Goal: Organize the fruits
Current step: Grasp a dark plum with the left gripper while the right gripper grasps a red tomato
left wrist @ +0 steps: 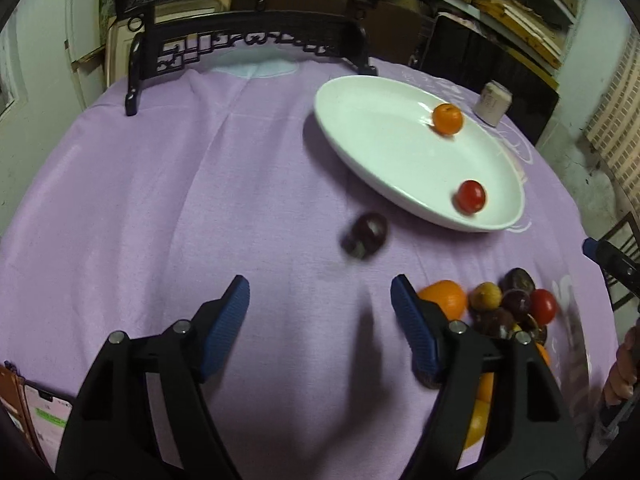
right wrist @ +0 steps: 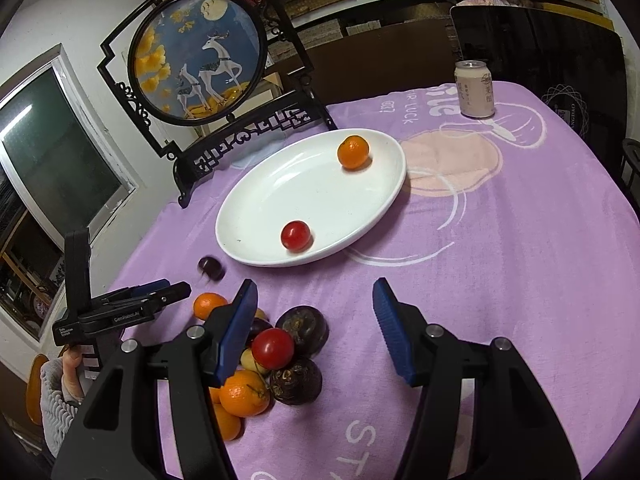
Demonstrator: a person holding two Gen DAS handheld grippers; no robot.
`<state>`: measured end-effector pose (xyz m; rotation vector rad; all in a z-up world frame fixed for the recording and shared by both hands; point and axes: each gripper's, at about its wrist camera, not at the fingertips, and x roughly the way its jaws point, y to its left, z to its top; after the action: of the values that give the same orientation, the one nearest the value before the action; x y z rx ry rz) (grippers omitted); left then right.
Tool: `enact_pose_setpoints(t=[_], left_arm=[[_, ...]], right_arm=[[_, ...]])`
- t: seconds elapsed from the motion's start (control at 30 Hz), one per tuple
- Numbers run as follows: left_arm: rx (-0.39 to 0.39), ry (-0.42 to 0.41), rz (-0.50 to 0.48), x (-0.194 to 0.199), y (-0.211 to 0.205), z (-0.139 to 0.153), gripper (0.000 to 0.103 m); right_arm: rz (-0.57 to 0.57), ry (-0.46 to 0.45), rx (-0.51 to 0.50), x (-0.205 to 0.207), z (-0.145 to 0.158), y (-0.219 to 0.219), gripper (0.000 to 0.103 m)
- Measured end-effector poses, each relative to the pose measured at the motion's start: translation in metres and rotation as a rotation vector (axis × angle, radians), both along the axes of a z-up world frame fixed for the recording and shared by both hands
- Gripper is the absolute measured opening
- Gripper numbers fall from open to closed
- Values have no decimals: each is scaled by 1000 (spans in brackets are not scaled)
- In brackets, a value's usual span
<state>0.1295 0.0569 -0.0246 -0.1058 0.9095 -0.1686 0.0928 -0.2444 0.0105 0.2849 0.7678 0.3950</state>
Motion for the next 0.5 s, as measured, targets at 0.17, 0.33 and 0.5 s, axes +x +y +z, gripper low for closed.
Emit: enact_pose_setpoints(t=[0.17,0.33,0.5], left_arm=[[68,-43,-14,6,-15,0,74],[126,-86,-4,24,-22,3,69],[143,-58,-32,43,-27,-6,39]], right_arm=[[11,2,-23,0,-3,6,60],[1,17,-33,3,-8,6,60],[-5,21,-30,4,-9,4,60]])
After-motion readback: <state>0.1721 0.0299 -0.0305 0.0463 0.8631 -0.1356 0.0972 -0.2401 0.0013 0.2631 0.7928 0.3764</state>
